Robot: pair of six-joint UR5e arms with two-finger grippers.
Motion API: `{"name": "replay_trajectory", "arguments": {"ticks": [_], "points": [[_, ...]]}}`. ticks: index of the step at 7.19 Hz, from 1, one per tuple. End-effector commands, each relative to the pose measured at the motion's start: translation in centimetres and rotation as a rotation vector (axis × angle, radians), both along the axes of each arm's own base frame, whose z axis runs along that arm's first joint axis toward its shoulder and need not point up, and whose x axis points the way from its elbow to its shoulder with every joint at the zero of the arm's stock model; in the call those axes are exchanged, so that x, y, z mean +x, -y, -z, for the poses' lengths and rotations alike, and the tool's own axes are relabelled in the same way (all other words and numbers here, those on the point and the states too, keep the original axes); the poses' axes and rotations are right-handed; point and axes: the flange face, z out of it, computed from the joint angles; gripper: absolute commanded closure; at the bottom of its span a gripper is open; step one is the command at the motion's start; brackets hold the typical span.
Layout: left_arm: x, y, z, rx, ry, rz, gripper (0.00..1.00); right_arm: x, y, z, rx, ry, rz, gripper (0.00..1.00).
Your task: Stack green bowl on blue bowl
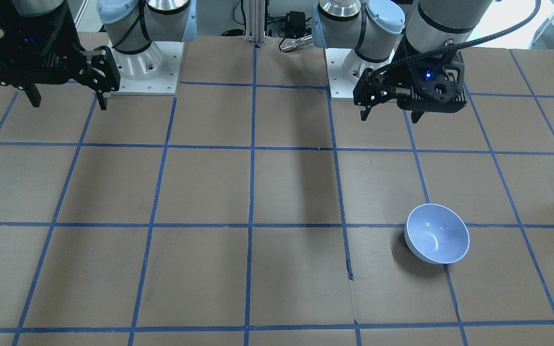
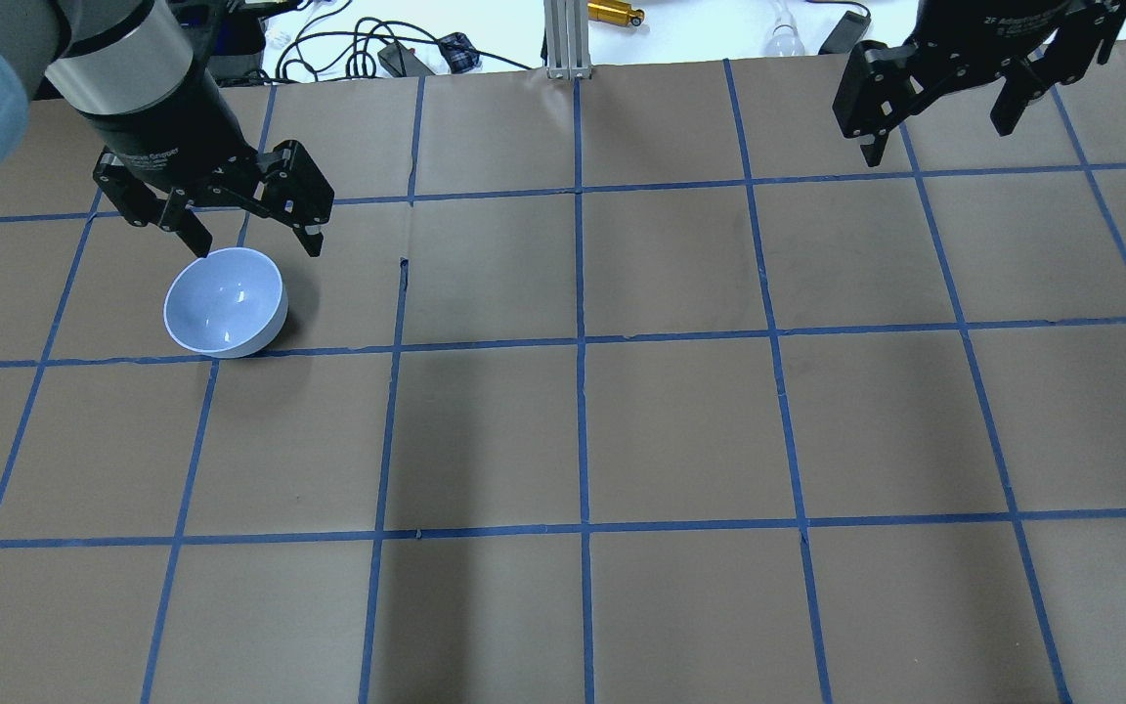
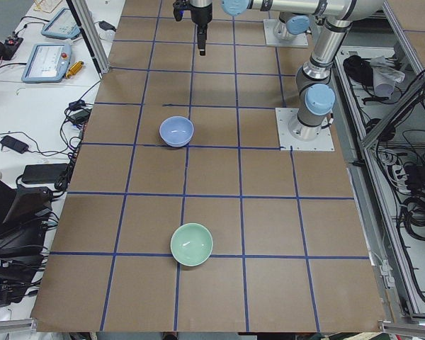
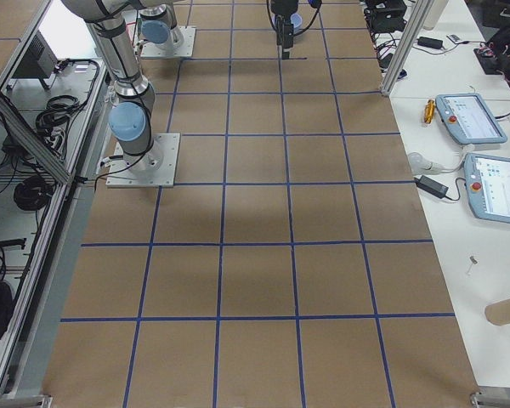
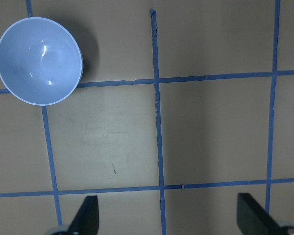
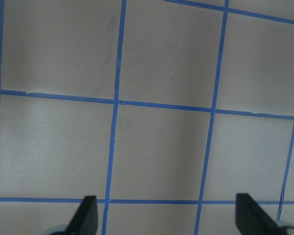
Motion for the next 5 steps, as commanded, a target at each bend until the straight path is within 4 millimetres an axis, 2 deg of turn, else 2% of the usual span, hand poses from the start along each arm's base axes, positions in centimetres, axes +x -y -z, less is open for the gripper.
{"name": "replay_trajectory", "arguments": {"ticks": [1, 5], "points": [[0.05, 0.05, 0.02, -0.001, -0.001, -0.001, 0.00, 0.01, 0.00, 0.00, 0.000, 0.000, 0.000, 0.00], [0.07, -0.22, -0.16, -0.001, 0.001, -0.001, 0.00, 0.01, 0.00, 0.00, 0.000, 0.000, 0.000, 0.00]]}}
